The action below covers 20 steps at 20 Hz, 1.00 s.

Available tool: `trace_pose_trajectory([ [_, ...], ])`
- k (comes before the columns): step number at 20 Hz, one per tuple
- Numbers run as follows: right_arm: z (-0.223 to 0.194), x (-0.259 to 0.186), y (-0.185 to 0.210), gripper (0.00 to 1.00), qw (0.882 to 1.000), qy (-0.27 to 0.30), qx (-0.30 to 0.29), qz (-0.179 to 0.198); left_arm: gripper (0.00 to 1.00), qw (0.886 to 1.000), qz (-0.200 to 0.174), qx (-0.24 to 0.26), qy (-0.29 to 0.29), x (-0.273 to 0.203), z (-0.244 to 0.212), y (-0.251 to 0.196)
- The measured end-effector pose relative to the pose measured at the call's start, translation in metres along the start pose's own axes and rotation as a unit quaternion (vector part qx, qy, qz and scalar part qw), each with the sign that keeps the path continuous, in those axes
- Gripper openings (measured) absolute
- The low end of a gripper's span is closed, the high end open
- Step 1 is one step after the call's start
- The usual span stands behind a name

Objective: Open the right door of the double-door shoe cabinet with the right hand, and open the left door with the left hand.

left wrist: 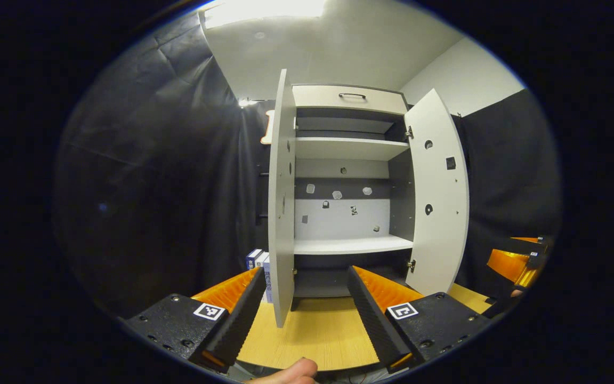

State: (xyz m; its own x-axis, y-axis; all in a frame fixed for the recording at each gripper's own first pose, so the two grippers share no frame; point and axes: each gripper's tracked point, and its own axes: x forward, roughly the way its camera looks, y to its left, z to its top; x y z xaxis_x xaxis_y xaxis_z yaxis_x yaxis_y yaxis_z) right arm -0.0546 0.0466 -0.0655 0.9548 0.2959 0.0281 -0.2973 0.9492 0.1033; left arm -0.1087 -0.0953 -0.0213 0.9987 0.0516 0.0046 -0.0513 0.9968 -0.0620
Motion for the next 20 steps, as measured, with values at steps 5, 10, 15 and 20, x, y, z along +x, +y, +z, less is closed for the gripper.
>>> trace_pose_trajectory([
  [5,0.009,-0.006,-0.032,0.98,0.995,-0.006,-0.070,-0.065,0.94,1.000,0.004,-0.015,-0.003,-0.004,0.000,-0.006],
  [10,0.015,-0.006,-0.018,0.98,0.998,-0.018,-0.040,-0.055,0.96,1.000,0.002,-0.003,-0.005,-0.009,0.013,-0.015],
  [15,0.020,-0.011,-0.016,0.98,0.997,-0.029,-0.035,-0.057,0.95,1.000,-0.017,0.009,-0.016,-0.023,0.023,-0.029],
  [20,0.013,-0.014,-0.022,0.98,0.996,-0.012,-0.045,-0.070,0.96,1.000,-0.017,0.013,-0.006,-0.024,0.015,-0.034],
])
